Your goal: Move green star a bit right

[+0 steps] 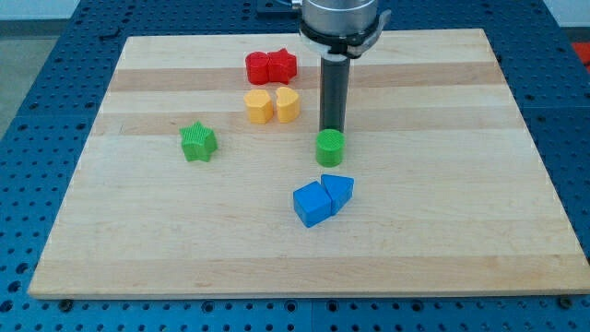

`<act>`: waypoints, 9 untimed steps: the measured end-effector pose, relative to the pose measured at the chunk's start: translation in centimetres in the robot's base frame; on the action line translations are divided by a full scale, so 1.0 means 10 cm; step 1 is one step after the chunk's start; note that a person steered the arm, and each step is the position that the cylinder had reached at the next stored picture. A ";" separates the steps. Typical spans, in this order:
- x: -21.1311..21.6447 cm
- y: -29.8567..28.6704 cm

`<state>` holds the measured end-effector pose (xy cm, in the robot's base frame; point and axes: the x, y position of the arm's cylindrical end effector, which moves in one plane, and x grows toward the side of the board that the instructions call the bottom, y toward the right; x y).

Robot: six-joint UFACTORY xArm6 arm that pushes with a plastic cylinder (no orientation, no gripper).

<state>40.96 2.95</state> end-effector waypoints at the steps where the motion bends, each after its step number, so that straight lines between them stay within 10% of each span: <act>1: 0.00 0.02; 7: 0.65 2.16; 9: 1.36 1.66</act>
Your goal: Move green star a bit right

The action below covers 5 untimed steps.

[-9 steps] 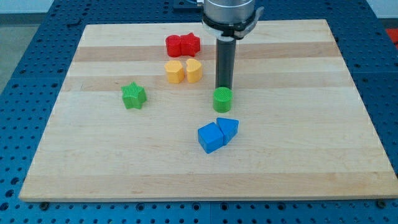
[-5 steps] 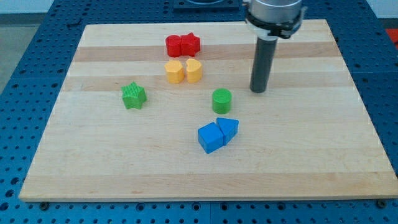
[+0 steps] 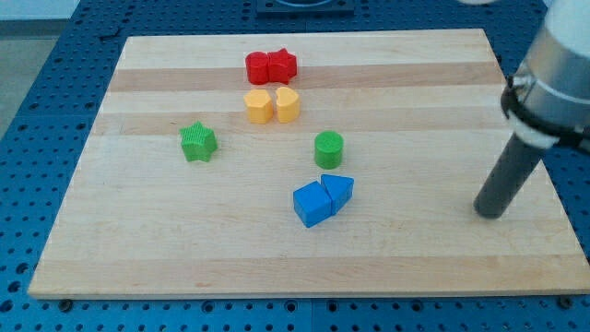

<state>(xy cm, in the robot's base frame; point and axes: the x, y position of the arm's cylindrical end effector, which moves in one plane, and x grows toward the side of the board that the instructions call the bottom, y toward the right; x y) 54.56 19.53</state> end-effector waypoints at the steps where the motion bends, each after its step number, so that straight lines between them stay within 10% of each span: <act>1: 0.35 -0.41; 5: 0.62 -3.73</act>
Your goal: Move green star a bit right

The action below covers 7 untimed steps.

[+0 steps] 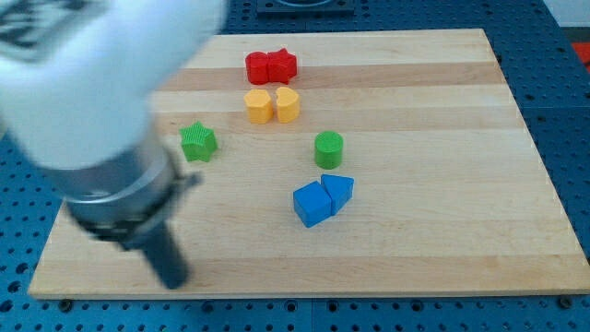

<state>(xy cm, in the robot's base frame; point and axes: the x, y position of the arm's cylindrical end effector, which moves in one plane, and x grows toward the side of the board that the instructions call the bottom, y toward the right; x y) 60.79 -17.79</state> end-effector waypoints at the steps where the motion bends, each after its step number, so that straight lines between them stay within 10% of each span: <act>1: -0.07 -0.69; 4: -1.44 -1.08; 7: -1.90 0.18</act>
